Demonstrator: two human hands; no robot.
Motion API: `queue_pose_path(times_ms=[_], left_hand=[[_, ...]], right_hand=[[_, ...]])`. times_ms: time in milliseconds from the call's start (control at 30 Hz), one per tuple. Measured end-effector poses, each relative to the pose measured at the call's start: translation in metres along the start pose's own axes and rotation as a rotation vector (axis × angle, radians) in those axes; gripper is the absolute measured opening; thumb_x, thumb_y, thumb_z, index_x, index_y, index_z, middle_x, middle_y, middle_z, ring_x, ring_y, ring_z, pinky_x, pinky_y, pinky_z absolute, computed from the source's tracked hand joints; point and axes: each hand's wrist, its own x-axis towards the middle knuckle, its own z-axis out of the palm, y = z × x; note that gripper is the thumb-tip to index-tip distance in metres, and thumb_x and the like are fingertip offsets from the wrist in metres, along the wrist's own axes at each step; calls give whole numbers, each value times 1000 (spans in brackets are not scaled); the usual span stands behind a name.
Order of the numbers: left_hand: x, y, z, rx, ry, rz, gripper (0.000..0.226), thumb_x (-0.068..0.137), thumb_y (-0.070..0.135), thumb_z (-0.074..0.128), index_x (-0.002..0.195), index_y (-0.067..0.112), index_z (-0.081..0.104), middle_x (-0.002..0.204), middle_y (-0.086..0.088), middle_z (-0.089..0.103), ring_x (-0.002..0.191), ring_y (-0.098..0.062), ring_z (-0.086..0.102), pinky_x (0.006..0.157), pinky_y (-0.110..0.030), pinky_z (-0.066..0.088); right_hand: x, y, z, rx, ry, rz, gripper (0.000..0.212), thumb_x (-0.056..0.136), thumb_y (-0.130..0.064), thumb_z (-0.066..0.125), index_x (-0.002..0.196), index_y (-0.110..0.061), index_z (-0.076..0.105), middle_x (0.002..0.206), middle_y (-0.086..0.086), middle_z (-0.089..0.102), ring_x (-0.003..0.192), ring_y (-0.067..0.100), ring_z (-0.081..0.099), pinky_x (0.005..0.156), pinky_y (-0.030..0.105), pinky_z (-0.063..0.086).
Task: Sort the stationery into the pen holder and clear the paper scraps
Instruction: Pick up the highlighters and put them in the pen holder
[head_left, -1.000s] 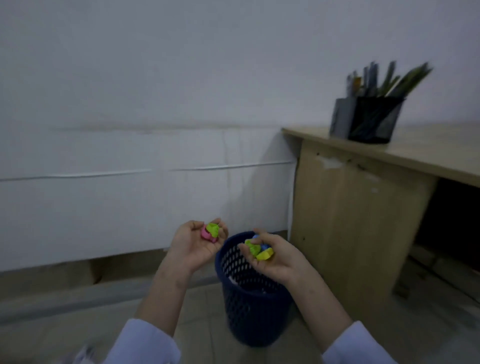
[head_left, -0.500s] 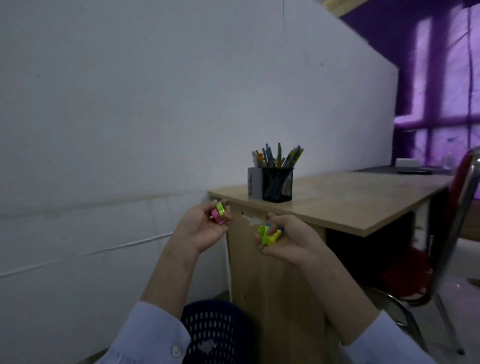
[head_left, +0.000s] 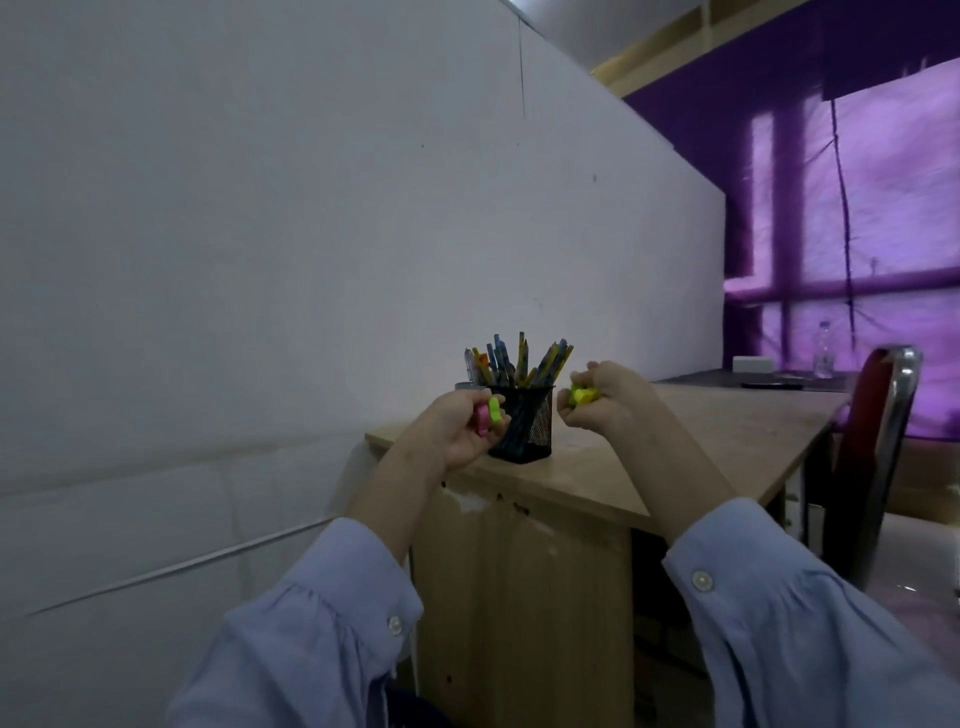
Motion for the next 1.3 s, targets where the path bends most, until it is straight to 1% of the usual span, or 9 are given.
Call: queue_pose_path(times_ms=[133, 233, 433, 633, 767, 967, 1067, 1167, 1300], left_hand=[[29, -3, 6, 229, -16, -17, 24, 100, 14, 36, 98, 0, 55, 84, -11, 51, 68, -15, 51, 44, -16, 48], [47, -3, 13, 345, -136, -60, 24, 99, 12, 38, 105, -2, 57, 81, -10, 55, 66, -14, 52, 49, -17, 50], [79, 17, 24, 483, -253, -71, 22, 100, 15, 38, 105, 4, 57, 82, -8, 61, 64, -13, 57, 49, -17, 51], [96, 41, 25, 449, -244, 9, 18, 98, 12, 41, 107, 3, 54, 81, -10, 62, 61, -13, 55, 48, -16, 49], [103, 48, 29, 426, -211, 62, 17, 99, 11, 39, 100, 1, 52, 80, -12, 59, 61, -15, 57, 46, -16, 51], [120, 37, 30, 486, -115, 234, 18, 97, 12, 48, 103, -4, 56, 86, -13, 58, 70, -19, 60, 55, -21, 56], [128, 32, 32, 562, -79, 311, 18, 98, 16, 49, 100, 0, 55, 89, -10, 56, 75, -16, 60, 52, -17, 54], [136, 28, 34, 685, -21, 359, 19, 98, 21, 49, 91, 4, 54, 85, -7, 52, 73, -13, 56, 49, -14, 52], [144, 25, 34, 953, 5, 362, 27, 97, 27, 48, 80, 7, 54, 73, -4, 51, 63, -11, 54, 52, -16, 49]], right_hand=[[44, -3, -8, -100, 72, -8, 13, 99, 1, 33, 94, -1, 45, 92, 11, 40, 68, 23, 39, 88, 32, 45], [73, -2, -9, -195, 106, -13, 25, 100, -3, 36, 77, -2, 45, 77, 9, 40, 65, 21, 41, 94, 37, 47], [114, -10, 0, -348, 8, 24, 28, 99, -2, 36, 77, -4, 54, 76, 11, 54, 64, 21, 54, 64, 32, 51], [135, -22, 15, -450, -13, -56, 29, 93, 6, 32, 91, -5, 59, 98, 14, 56, 87, 27, 55, 63, 32, 47], [143, -24, 21, -426, -38, -159, 26, 94, 4, 32, 96, -12, 53, 92, 12, 59, 79, 26, 57, 58, 32, 46], [153, -12, 27, -337, -23, -300, 31, 89, 11, 40, 109, -12, 47, 110, 20, 58, 77, 27, 60, 55, 33, 52], [158, -4, 29, -373, -10, -348, 32, 87, 10, 45, 105, -16, 45, 112, 20, 57, 77, 28, 60, 45, 29, 48], [167, 4, 29, -426, 42, -408, 22, 91, -2, 53, 103, -18, 45, 112, 17, 55, 84, 27, 57, 61, 35, 50], [176, 11, 26, -498, 113, -517, 15, 96, -13, 52, 104, -22, 43, 115, 14, 49, 77, 20, 50, 58, 30, 43]])
